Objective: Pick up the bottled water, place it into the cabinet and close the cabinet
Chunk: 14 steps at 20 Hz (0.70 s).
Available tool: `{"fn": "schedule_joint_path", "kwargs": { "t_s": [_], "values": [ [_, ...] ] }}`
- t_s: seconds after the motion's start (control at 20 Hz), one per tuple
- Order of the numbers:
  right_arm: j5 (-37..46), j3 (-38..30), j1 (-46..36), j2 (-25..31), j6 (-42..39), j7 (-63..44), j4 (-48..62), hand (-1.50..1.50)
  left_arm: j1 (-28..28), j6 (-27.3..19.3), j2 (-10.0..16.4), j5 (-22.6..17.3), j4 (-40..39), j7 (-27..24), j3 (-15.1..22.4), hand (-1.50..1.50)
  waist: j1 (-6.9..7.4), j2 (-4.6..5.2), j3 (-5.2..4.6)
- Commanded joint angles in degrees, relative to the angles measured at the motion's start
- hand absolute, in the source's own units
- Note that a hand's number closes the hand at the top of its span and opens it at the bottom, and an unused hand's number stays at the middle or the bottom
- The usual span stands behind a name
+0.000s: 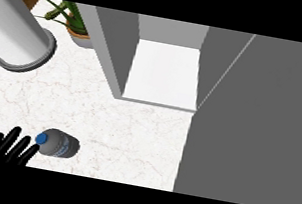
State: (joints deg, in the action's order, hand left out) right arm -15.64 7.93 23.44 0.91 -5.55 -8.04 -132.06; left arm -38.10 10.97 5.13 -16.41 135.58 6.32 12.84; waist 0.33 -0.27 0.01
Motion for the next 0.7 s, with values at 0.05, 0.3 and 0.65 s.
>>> {"fn": "schedule_joint_path", "kwargs": {
  "t_s": [0.05, 0.3, 0.65],
  "values": [
    [0.9, 1.8, 1.8, -0.4, -0.1, -0.1, -1.2, -1.5, -7.2, 5.3, 2.1, -2.7, 0.7, -5.2, -2.0, -1.5, 0.08, 0.06, -0.02],
    [4.0, 6.1, 5.1, -0.9, -0.4, 6.2, 2.1, -1.5, -4.7, 6.4, 1.6, -2.5, -4.6, -8.2, -6.4, -1.5, -0.19, 0.11, -0.01],
    [1.7, 2.7, 7.4, -0.3, -3.8, 8.3, 1.7, -1.5, -6.2, 9.4, 1.7, -4.6, -4.3, -11.0, -10.1, -1.5, -0.25, 0.12, 0.0]
  ]
}}
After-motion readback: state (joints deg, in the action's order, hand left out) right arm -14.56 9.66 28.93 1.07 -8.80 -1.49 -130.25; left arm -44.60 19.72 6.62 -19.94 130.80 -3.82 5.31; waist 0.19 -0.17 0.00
